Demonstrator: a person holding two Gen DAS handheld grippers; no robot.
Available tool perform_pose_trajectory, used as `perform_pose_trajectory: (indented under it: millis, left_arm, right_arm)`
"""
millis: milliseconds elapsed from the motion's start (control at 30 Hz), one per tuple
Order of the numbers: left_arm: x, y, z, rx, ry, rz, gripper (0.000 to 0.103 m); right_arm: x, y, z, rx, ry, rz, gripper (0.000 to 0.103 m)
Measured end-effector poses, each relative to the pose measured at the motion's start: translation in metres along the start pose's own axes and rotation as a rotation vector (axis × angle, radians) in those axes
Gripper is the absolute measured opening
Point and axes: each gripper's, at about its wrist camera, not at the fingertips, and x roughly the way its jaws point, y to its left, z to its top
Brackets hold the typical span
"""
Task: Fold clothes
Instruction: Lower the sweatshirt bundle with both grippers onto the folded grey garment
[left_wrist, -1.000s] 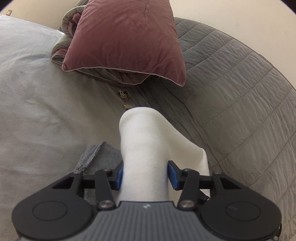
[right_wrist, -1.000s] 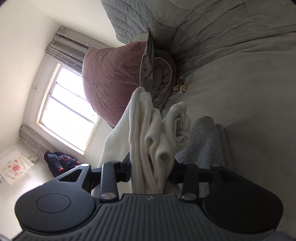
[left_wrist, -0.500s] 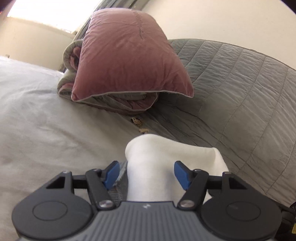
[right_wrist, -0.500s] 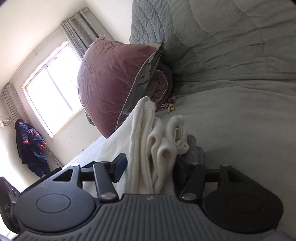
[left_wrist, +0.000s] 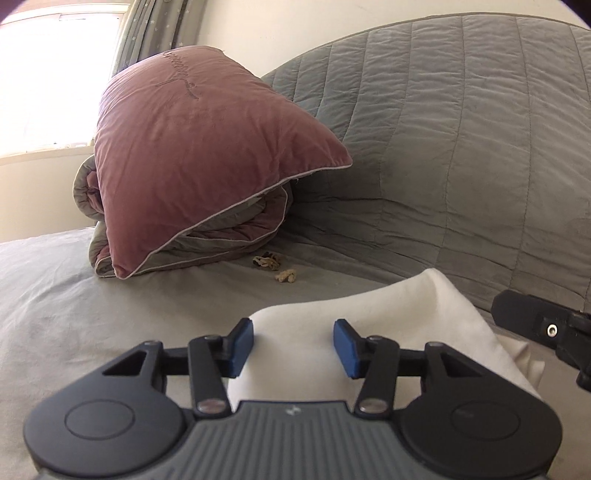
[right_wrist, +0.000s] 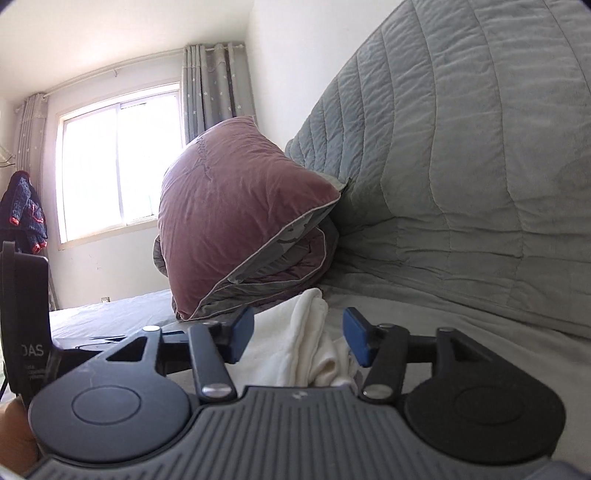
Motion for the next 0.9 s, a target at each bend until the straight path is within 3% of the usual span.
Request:
perform_pose_trajectory:
  millis: [33, 233, 400, 567, 667, 767, 900]
  left_arm:
    - [0.001, 0.0, -0.001, 0.01, 0.004, 0.003, 0.049]
    - [0.004, 0.005, -0.012, 0.012, 0.014, -0.006, 0.049]
    - [0.01, -0.002, -0.017, 0.032, 0.017, 0.019, 0.05]
    - [0.005, -0.002, -0.01, 0.01, 0.03, 0.028, 0.05]
    - [-0.005, 0.002, -0.005, -0.032, 0.026, 0.028, 0.053]
    - [-0.02, 0.006, -0.003, -0.054, 0.014, 0.028, 0.053]
    - [-0.041, 0.008, -0.003, -0.059, -0.009, 0.022, 0.052]
  right_arm:
    - [0.002, 0.002, -0.002, -0.017, 0.015, 0.006, 0.027]
    - [0.022, 0.002, -0.018, -0.064, 0.147, -0.026, 0.017]
    - [0.033, -0.013, -0.025, 0.012, 0.212, -0.022, 0.016]
    - [0.03, -0.018, -0.027, 0.041, 0.196, -0.006, 0.017]
    - [0.024, -0.022, -0.024, 0.086, 0.174, 0.029, 0.025]
    - [0.019, -0.025, -0.019, 0.152, 0.17, 0.06, 0.041]
    - [0.012, -0.027, -0.009, 0.205, 0.152, 0.071, 0.043]
